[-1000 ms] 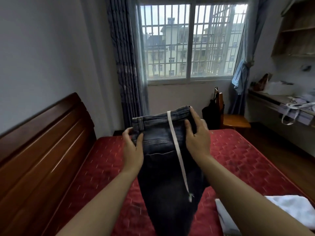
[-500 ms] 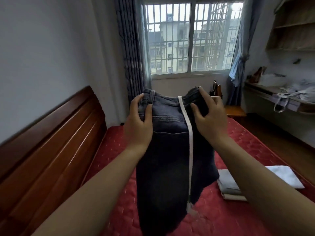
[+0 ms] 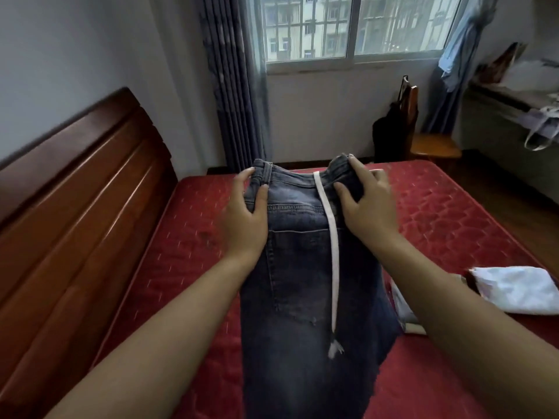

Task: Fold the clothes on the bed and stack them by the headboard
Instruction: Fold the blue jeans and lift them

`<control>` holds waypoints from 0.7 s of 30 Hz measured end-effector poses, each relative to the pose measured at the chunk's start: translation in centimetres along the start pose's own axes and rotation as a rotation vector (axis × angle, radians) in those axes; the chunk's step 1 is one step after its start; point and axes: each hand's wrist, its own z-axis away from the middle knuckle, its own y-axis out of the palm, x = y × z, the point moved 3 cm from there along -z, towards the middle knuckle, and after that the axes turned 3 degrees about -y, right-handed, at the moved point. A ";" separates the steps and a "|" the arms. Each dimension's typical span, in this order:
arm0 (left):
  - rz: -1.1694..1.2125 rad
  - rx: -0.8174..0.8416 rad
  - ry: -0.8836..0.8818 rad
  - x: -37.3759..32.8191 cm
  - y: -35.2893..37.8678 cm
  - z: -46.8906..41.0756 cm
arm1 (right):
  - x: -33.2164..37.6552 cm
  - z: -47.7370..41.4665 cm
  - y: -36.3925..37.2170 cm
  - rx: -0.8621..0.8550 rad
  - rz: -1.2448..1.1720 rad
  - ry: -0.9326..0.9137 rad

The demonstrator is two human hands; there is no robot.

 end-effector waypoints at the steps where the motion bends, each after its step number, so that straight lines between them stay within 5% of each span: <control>1: -0.007 0.001 -0.020 1.7 2.1 -1.7 | -2.1 -1.7 2.2 0.022 -0.009 0.020; 5: -0.123 0.039 -0.110 8.8 10.2 -11.2 | -9.8 -11.3 12.7 0.237 -0.072 0.115; 9: -0.457 0.285 -0.397 19.1 15.8 -13.6 | -17.3 -14.0 21.7 0.537 0.026 0.234; 21: -0.804 0.737 -0.436 41.5 22.8 4.5 | -33.6 9.4 32.3 0.835 0.163 0.345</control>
